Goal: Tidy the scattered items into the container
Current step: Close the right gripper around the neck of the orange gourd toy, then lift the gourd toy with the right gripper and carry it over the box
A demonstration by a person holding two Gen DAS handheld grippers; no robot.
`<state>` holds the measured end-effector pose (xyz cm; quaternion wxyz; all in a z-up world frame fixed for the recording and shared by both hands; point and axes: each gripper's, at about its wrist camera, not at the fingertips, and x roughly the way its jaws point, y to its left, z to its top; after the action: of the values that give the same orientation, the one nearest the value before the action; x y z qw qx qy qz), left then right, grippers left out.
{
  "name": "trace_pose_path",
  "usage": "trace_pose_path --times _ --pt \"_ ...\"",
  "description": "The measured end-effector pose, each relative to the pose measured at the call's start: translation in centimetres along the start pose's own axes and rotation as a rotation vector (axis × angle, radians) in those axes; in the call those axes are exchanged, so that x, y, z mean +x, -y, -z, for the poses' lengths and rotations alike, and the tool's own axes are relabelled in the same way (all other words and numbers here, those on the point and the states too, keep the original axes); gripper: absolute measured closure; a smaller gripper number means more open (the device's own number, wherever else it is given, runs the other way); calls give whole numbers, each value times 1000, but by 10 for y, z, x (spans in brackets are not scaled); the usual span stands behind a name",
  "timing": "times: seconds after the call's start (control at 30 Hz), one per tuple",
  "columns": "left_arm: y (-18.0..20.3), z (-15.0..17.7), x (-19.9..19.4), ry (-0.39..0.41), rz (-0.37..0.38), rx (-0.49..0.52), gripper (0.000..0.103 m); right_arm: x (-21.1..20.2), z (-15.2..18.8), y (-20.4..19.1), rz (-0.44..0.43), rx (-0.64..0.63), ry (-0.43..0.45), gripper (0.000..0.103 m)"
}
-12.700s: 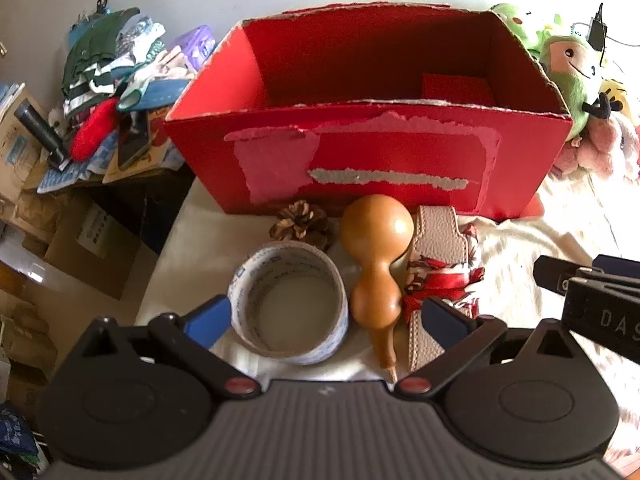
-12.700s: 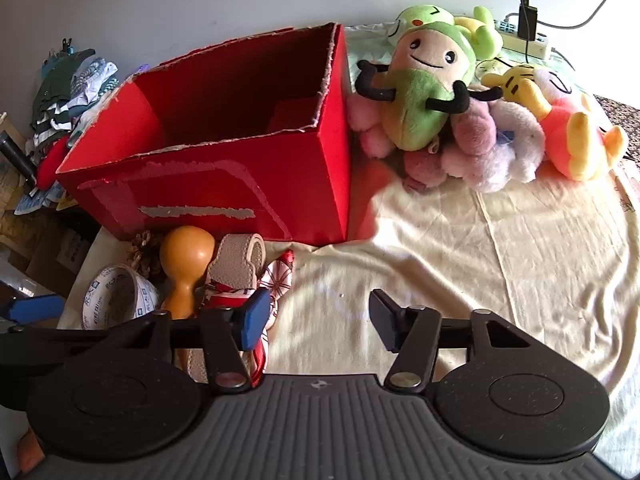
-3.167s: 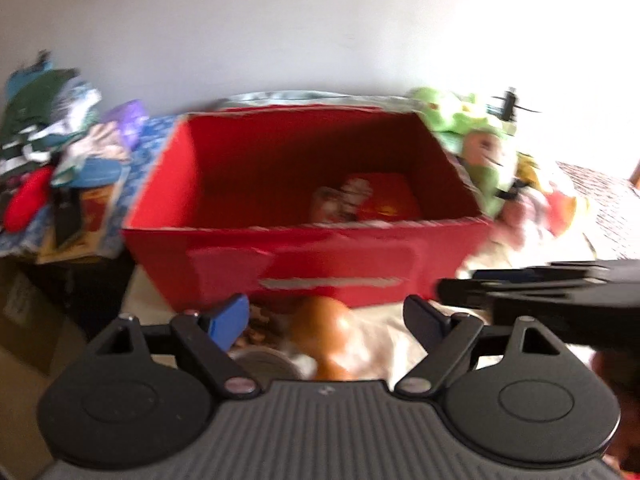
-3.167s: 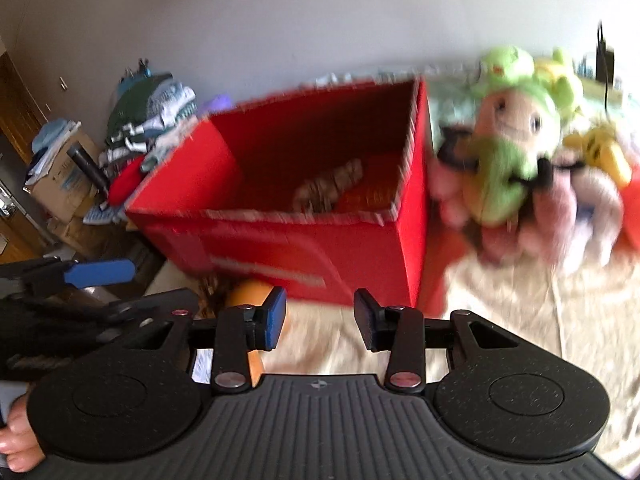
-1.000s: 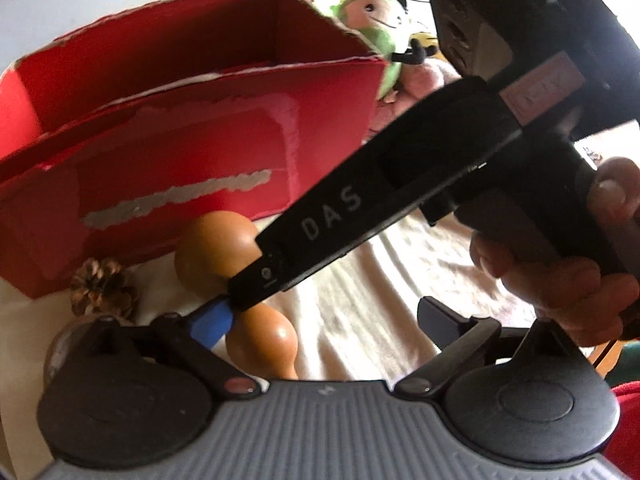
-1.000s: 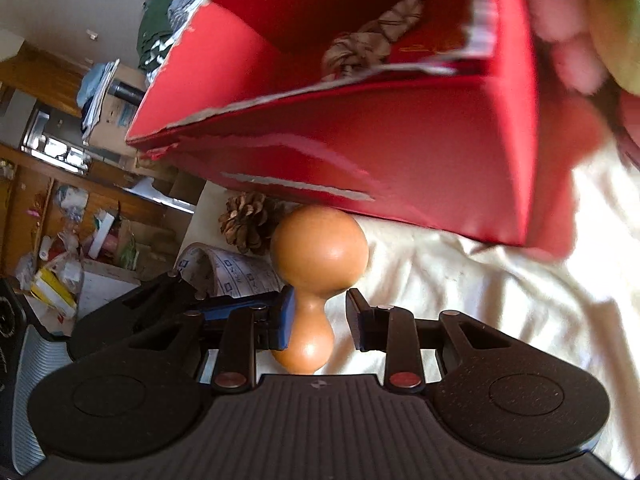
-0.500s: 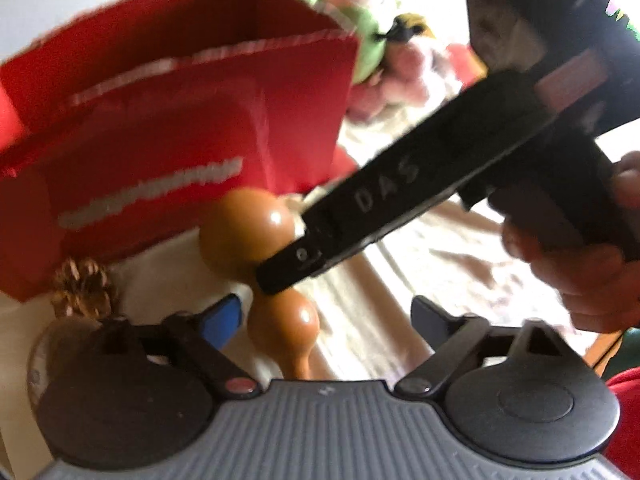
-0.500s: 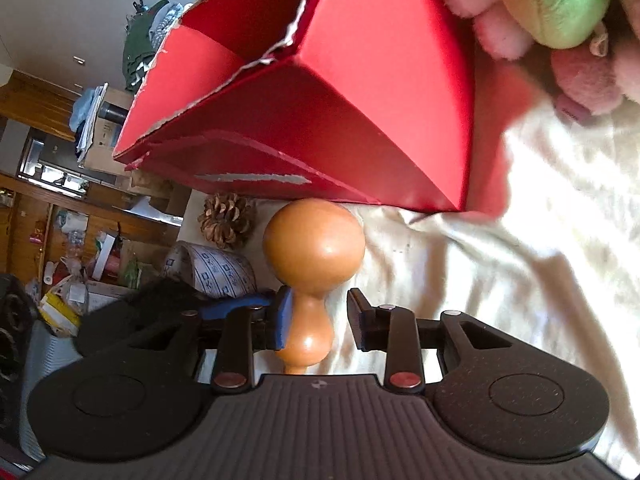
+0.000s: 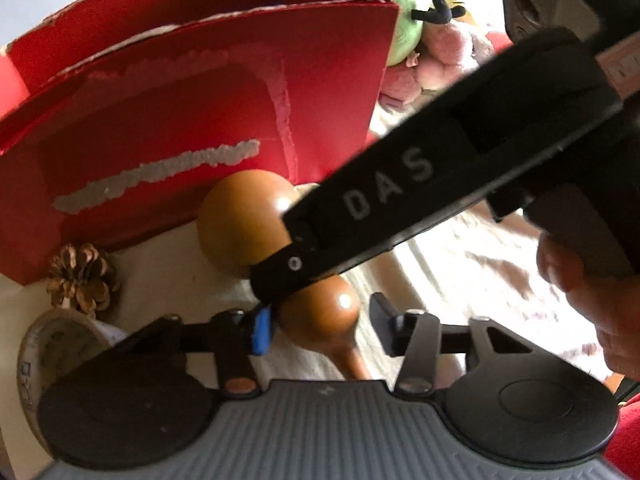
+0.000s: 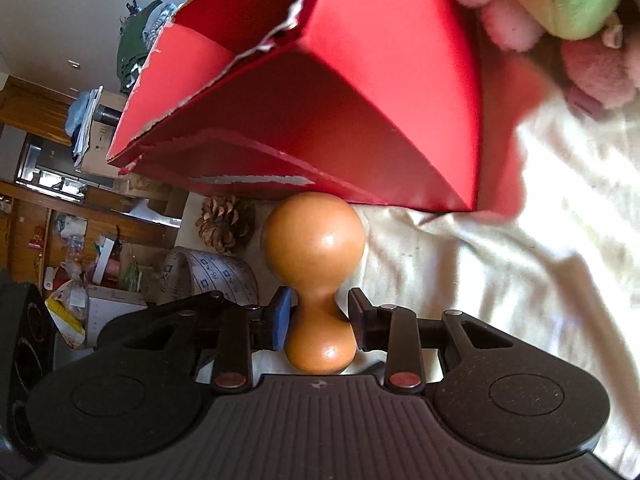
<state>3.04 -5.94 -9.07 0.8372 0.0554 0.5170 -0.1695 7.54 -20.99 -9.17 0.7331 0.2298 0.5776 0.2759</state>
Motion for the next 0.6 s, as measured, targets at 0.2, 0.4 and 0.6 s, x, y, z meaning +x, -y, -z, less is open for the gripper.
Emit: trace_pose_path --times 0.2,0.4,0.6 --pt "12 -6 1 -4 39 48 64 -14 7 9 36 23 28 70" --pt "25 -15 -7 19 102 79 64 -40 15 22 60 77 85 73" --pt "37 -24 -23 57 125 123 64 -66 25 26 68 100 151 73"
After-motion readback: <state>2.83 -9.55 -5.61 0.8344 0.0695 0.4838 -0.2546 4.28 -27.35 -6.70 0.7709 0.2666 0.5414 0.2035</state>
